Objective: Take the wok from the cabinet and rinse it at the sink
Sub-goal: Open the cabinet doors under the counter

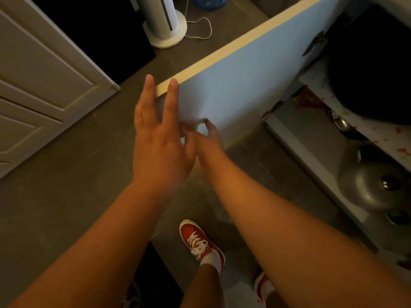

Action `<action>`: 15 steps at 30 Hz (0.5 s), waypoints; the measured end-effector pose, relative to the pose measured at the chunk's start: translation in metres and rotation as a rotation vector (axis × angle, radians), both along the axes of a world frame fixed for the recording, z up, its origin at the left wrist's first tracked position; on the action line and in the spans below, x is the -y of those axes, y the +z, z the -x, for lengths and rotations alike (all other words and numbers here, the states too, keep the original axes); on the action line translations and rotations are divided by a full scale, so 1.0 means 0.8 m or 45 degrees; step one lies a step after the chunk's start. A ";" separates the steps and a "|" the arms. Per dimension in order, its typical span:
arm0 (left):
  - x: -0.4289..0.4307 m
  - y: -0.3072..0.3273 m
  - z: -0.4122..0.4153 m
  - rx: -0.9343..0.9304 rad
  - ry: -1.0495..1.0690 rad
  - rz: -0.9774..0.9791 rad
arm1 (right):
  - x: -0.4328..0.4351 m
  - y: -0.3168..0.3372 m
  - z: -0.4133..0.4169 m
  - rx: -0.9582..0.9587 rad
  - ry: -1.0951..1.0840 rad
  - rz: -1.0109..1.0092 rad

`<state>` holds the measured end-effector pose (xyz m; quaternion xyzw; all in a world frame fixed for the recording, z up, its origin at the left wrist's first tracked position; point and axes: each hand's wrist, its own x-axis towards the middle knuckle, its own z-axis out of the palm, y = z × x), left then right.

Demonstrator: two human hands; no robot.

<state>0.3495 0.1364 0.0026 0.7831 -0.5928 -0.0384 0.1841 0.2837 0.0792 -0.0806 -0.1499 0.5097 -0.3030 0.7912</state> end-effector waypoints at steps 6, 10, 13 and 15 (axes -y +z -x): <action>-0.037 -0.024 0.049 -0.096 0.108 0.088 | -0.009 -0.016 0.078 -0.255 0.087 0.132; -0.052 -0.053 0.103 -0.237 0.079 -0.118 | -0.019 -0.031 0.179 -0.501 0.121 0.252; -0.048 -0.080 0.164 -0.415 0.041 -0.379 | -0.025 -0.044 0.269 -0.731 0.097 0.348; -0.036 -0.096 0.199 -0.509 0.028 -0.467 | -0.025 -0.048 0.316 -0.860 0.083 0.412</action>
